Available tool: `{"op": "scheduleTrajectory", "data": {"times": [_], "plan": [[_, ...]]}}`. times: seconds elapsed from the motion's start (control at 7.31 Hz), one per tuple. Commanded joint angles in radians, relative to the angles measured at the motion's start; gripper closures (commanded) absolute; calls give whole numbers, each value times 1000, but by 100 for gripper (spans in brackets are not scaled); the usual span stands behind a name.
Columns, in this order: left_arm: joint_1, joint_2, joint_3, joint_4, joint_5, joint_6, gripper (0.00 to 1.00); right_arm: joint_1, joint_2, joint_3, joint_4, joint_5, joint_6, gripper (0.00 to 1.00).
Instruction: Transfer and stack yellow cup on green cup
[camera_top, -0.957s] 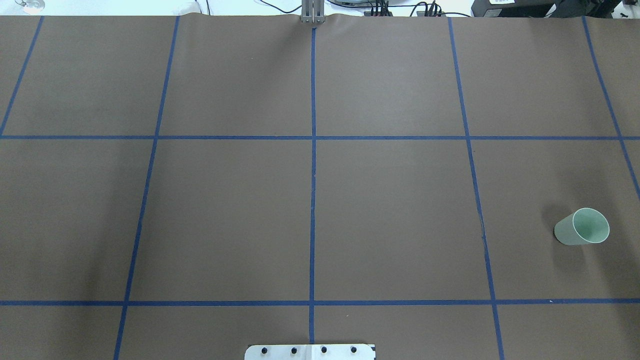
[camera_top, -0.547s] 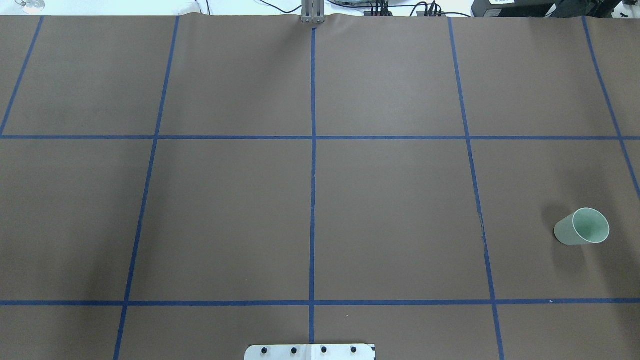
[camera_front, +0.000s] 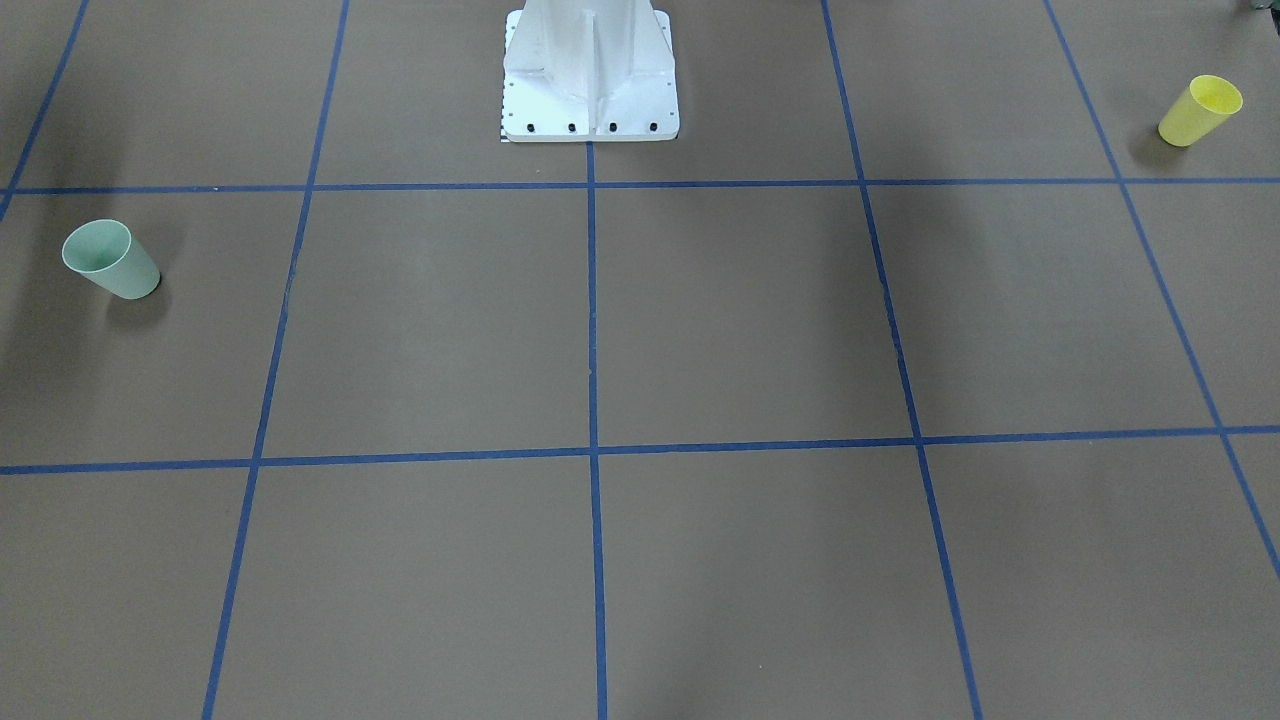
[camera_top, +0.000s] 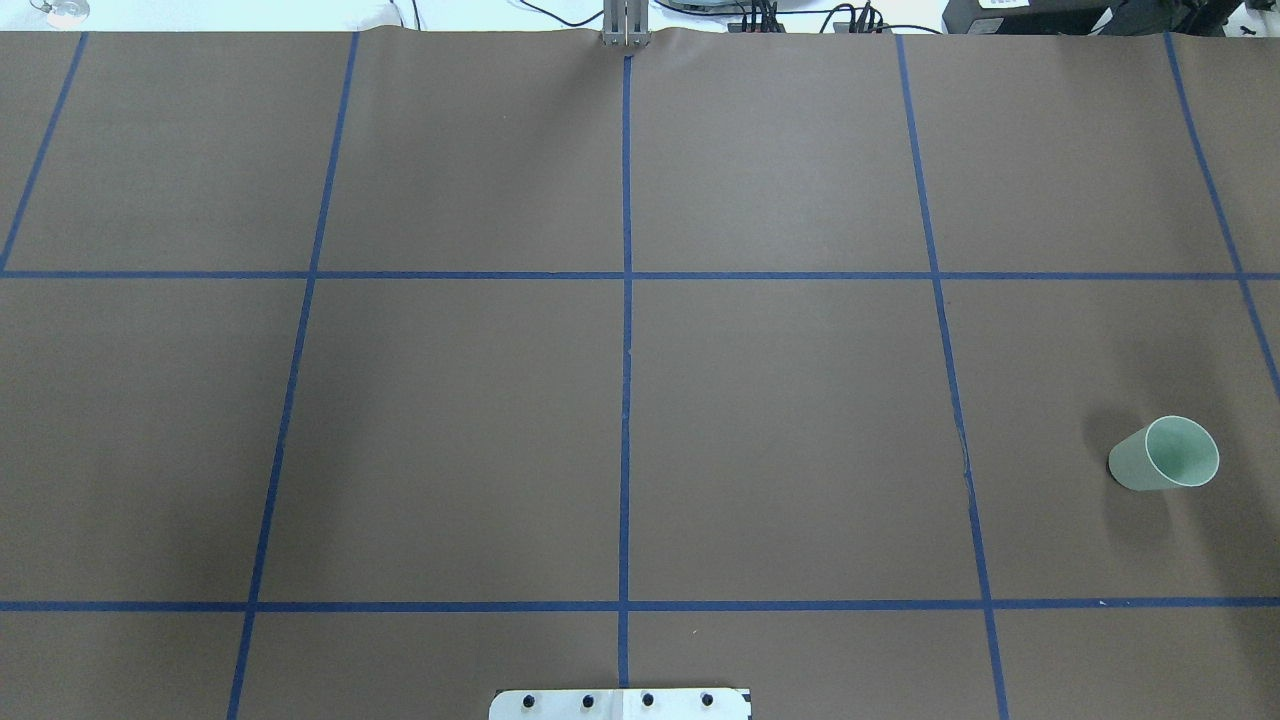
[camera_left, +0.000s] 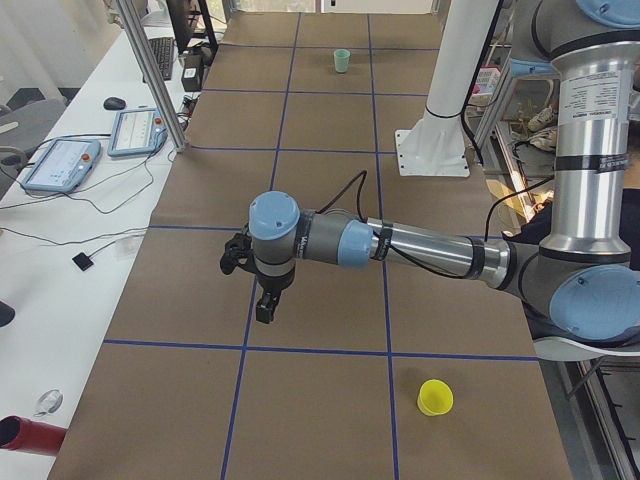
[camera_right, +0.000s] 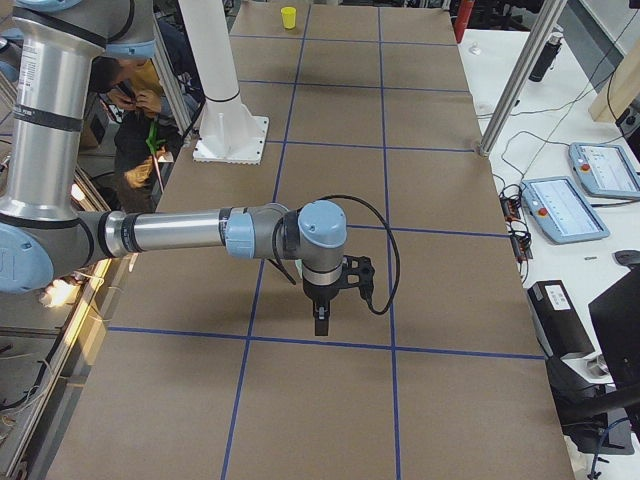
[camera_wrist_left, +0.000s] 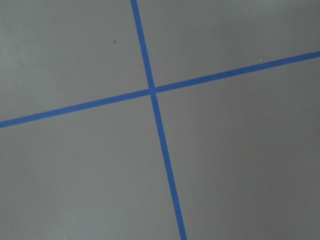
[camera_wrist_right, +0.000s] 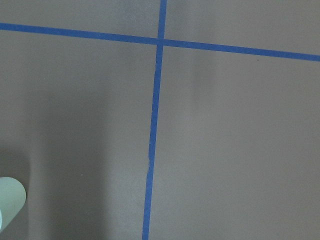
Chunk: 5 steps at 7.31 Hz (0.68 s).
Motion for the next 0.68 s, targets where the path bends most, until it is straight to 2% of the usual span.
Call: {"op": "scheduleTrajectory", "data": {"times": [0.0, 0.55], "plan": [[0, -42, 2, -104, -10, -1, 0, 0, 0, -1, 0, 0, 0, 0], [0, -59, -6, -123, -7, -4, 0, -2, 0, -1, -1, 2, 0, 0]]}}
